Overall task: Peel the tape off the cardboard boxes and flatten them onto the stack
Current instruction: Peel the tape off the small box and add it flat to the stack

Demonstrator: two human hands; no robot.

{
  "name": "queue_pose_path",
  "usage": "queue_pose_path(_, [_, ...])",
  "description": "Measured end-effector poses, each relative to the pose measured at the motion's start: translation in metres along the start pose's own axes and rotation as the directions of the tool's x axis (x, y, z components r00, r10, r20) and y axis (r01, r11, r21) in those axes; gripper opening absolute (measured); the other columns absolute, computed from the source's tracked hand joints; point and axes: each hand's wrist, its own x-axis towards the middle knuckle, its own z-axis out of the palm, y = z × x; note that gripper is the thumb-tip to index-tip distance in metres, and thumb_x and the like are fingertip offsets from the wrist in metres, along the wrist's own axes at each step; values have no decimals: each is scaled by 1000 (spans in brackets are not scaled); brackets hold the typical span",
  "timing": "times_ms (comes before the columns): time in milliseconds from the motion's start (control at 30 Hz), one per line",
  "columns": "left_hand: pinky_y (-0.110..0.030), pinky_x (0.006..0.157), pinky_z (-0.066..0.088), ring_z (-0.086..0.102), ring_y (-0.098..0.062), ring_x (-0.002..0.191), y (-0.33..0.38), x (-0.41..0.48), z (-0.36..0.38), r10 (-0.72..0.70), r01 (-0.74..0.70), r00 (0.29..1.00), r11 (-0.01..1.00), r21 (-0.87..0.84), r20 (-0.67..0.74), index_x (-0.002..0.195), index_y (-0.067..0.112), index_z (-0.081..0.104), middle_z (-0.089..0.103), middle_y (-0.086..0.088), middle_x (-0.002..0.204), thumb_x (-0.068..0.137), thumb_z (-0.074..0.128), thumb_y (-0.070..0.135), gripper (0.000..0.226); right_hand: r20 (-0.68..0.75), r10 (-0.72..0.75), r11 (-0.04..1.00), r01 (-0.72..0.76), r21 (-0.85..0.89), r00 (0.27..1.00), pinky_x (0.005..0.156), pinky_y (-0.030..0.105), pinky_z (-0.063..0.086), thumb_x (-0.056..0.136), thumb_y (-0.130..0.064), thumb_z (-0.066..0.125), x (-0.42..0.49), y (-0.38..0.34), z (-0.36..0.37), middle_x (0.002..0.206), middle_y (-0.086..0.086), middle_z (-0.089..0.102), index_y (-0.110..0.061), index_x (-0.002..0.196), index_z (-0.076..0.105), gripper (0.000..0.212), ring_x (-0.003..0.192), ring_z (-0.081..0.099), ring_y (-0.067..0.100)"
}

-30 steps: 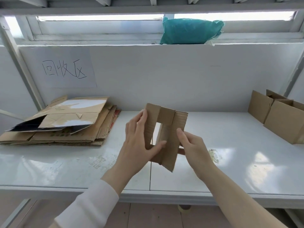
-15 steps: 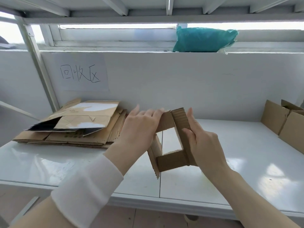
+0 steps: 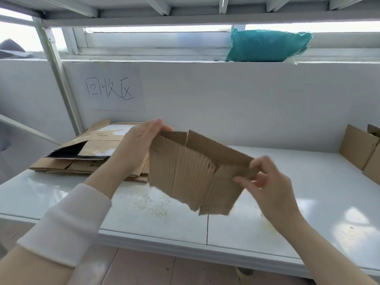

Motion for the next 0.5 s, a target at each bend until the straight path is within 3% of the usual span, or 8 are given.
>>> queue_pose_path(67, [-23, 72, 41, 53, 8, 75, -12, -8, 2, -25, 31, 997, 997, -72, 75, 99, 35, 58, 58, 15, 86, 89, 54, 39, 12, -100, 152, 977, -134, 163, 983, 52, 3, 43, 78, -6, 70, 3, -2, 4, 83, -11, 62, -33, 83, 43, 39, 61, 63, -4])
queue_pose_path(133, [-23, 80, 42, 53, 1, 87, -34, -15, 19, -55, 56, 998, 998, -26, 38, 112, 31, 52, 54, 17, 95, 82, 67, 29, 34, -80, 249, 954, -230, 194, 965, 54, 7, 46, 82, -11, 67, 5, 6, 13, 89, -14, 58, -41, 104, 43, 45, 67, 65, 3])
queue_pose_path(200, [-27, 92, 39, 49, -9, 104, -57, -20, 36, -132, 130, 985, 991, -27, -109, 117, 26, 50, 52, 14, 107, 79, 71, 26, 43, 35, 359, 923, -361, 132, 933, 66, 17, 48, 83, -18, 67, 0, 16, 27, 91, -14, 50, -42, 131, 27, 68, 81, 61, 11])
queue_pose_path(267, [-28, 97, 37, 45, -12, 112, -79, -21, 50, -238, 227, 948, 971, -73, -213, 118, 21, 50, 50, 8, 117, 80, 70, 25, 43, 180, 471, 868, -490, 76, 863, 80, 29, 46, 83, -22, 67, -10, 32, 42, 102, -4, 52, -41, 139, 13, 80, 94, 58, 18])
queue_pose_path(333, [-28, 99, 34, 43, -12, 115, -98, -23, 64, -322, 316, 922, 947, -62, -216, 124, 19, 47, 48, 1, 128, 83, 67, 22, 46, 239, 554, 817, -576, 29, 798, 84, 30, 42, 84, -22, 65, -21, 48, 55, 113, 3, 52, -36, 141, 16, 77, 100, 56, 19])
queue_pose_path(400, [-32, 108, 26, 34, -20, 129, -115, -32, 86, -327, 345, 936, 926, 154, -128, 135, 21, 39, 35, -9, 144, 87, 62, 23, 53, 203, 624, 772, -636, -13, 754, 88, 29, 41, 85, -20, 64, -29, 64, 66, 123, 6, 53, -28, 142, 23, 70, 109, 53, 21])
queue_pose_path(467, [-39, 116, 11, 8, -25, 144, -127, -44, 111, -248, 174, 965, 852, 494, 89, 143, 26, 30, 11, -10, 156, 92, 52, 33, 56, 166, 685, 728, -676, -112, 710, 96, 28, 38, 86, -19, 62, -32, 76, 75, 136, 7, 46, -19, 142, 28, 65, 121, 47, 22])
queue_pose_path(500, [-40, 118, 4, -1, -23, 146, -132, -49, 122, -221, 58, 950, 819, 571, 220, 144, 28, 26, 4, -7, 158, 95, 44, 37, 53, 162, 689, 723, -658, -209, 706, 99, 27, 35, 88, -20, 59, -31, 79, 79, 140, 9, 40, -15, 142, 28, 62, 126, 41, 23])
